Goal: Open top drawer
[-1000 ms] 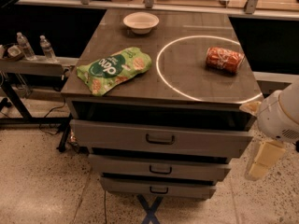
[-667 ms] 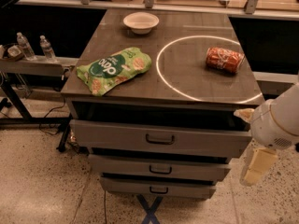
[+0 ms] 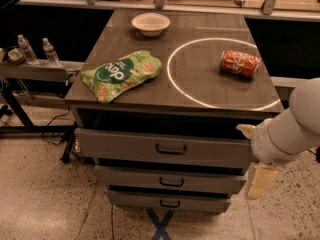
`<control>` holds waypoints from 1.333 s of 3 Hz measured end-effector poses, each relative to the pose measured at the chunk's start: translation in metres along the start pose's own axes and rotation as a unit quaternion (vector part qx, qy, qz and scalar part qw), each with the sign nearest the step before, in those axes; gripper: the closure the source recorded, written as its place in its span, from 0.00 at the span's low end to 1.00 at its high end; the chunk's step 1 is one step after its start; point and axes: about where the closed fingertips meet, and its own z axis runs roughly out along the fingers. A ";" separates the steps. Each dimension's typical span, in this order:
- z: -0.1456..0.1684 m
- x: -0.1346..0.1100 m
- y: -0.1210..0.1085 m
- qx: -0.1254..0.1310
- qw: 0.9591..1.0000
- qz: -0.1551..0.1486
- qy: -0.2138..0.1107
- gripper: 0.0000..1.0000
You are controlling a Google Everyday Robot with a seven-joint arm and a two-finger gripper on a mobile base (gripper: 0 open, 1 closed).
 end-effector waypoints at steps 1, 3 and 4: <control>0.040 -0.001 -0.014 -0.002 1.000 -0.019 0.005 0.00; 0.078 -0.007 -0.027 -0.011 1.000 -0.027 0.004 0.26; 0.070 -0.007 -0.025 -0.010 1.000 -0.020 0.001 0.49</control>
Offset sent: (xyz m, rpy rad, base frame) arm 0.0489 0.0211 -0.0815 -0.0338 0.0142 0.0612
